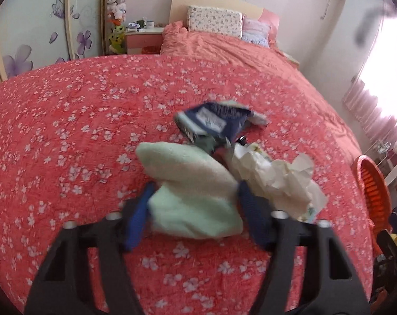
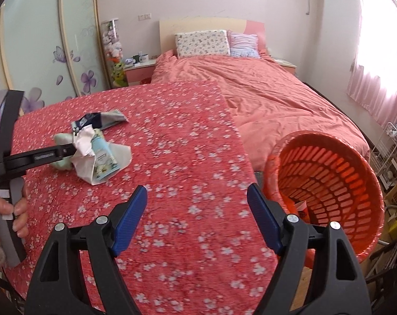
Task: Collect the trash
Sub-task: 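Return to the bed and grasp the pale green cloth with the left tool, then grasp the blue lotion tube with the right tool while the left tool holds the cloth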
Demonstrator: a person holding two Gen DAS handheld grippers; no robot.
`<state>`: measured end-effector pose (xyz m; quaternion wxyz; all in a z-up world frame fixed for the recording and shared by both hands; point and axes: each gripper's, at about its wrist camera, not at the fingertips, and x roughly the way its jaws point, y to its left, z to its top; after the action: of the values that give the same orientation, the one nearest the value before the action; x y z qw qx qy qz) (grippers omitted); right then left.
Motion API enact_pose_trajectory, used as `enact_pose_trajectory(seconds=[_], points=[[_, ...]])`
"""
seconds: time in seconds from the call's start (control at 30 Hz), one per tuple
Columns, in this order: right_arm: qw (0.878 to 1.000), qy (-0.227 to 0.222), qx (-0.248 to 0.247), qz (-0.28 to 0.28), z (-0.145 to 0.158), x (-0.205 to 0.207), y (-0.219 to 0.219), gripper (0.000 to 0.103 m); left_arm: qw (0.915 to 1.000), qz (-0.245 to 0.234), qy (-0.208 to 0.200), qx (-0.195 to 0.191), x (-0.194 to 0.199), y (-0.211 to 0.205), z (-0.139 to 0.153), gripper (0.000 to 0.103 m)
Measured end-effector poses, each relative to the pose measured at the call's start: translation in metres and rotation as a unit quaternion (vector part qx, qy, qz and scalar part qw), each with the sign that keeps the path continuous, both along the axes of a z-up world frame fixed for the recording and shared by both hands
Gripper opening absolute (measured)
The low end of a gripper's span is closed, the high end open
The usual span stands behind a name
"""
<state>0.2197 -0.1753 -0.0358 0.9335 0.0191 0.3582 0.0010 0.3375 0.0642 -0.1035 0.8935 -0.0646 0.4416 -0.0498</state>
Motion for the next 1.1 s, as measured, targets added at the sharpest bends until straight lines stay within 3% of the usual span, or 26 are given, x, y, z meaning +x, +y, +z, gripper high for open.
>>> enact_pose_trajectory(seconds=[0.07,0.13,0.23,0.37,0.53,0.8,1.1], points=[[1.0,0.004,0.001,0.006,-0.002,0.003,0.006,0.078,0.9999,0.002,-0.008,0.01,0.0,0.0,-0.002,0.036],[1.0,0.006,0.002,0.011,-0.004,0.006,0.012,0.077,0.9999,0.005,-0.005,0.014,0.0,0.005,-0.002,0.016],[1.0,0.006,0.01,0.023,-0.003,0.016,0.022,0.068,0.9999,0.01,0.002,0.004,-0.005,0.023,-0.001,0.014],[0.998,0.01,0.036,0.046,0.0,0.044,0.039,0.054,0.9993,0.016,-0.002,0.035,-0.02,0.044,0.004,0.014],[0.995,0.028,0.056,0.074,-0.005,0.085,0.067,0.039,0.999,0.021,0.003,0.039,-0.03,0.062,0.0,0.017],[0.988,0.059,0.049,0.135,-0.022,0.103,0.115,0.036,0.9992,0.012,-0.007,0.038,-0.031,0.059,-0.003,0.018],[0.987,0.06,0.036,0.143,-0.024,0.114,0.134,0.04,0.9997,0.01,-0.012,0.016,-0.034,0.063,-0.006,0.019]])
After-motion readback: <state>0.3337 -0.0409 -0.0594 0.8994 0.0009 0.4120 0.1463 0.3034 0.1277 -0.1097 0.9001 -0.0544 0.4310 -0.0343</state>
